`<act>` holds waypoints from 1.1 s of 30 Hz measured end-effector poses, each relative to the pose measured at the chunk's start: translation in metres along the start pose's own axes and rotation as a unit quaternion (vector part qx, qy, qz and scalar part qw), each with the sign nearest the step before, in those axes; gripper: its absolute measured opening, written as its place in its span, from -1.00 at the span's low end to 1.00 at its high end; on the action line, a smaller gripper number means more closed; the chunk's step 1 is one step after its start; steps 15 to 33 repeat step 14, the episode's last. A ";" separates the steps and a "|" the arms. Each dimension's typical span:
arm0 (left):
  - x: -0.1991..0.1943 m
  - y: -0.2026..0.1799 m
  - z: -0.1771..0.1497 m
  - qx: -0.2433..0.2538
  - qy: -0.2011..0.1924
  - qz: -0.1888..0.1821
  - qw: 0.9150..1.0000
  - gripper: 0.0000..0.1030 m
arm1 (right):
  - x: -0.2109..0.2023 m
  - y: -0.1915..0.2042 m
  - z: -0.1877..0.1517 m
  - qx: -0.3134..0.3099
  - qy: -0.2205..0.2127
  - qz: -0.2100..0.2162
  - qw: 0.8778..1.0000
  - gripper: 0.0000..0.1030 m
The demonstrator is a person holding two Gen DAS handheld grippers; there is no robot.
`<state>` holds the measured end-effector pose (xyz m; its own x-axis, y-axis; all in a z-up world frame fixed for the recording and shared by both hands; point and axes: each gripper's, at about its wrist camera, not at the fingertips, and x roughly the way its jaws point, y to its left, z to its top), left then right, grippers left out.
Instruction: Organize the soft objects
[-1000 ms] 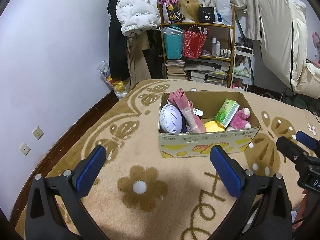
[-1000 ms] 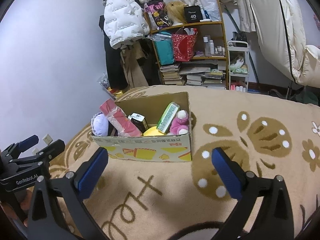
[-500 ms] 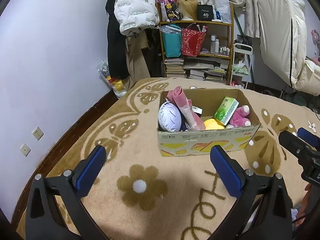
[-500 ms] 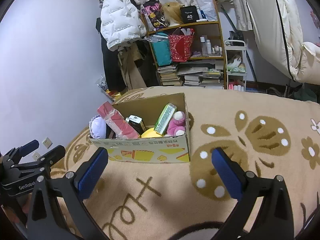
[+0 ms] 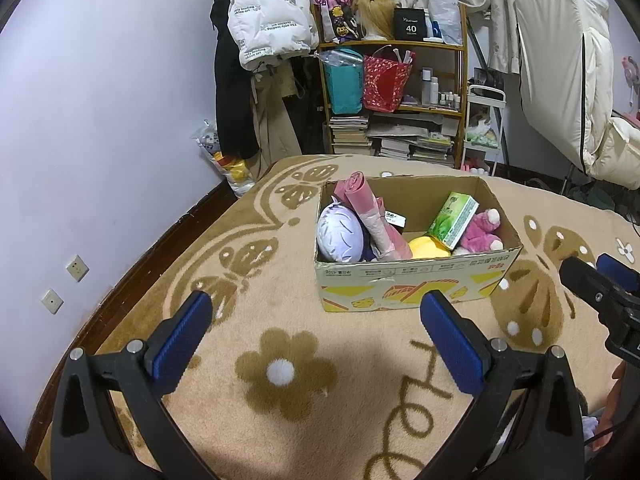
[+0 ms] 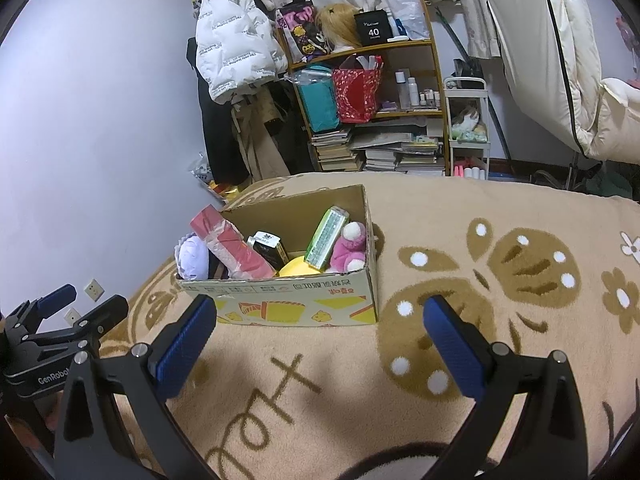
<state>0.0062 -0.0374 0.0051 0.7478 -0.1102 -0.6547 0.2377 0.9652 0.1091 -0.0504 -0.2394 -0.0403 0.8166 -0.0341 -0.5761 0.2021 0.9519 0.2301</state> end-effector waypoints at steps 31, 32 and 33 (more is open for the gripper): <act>0.000 0.001 0.000 0.002 -0.002 -0.001 1.000 0.99 | 0.001 0.001 -0.002 0.002 0.002 -0.001 1.000 1.00; 0.000 0.001 0.000 0.002 -0.002 -0.001 1.000 0.99 | 0.001 0.001 -0.002 0.002 0.002 -0.001 1.000 1.00; 0.000 0.001 0.000 0.002 -0.002 -0.001 1.000 0.99 | 0.001 0.001 -0.002 0.002 0.002 -0.001 1.000 1.00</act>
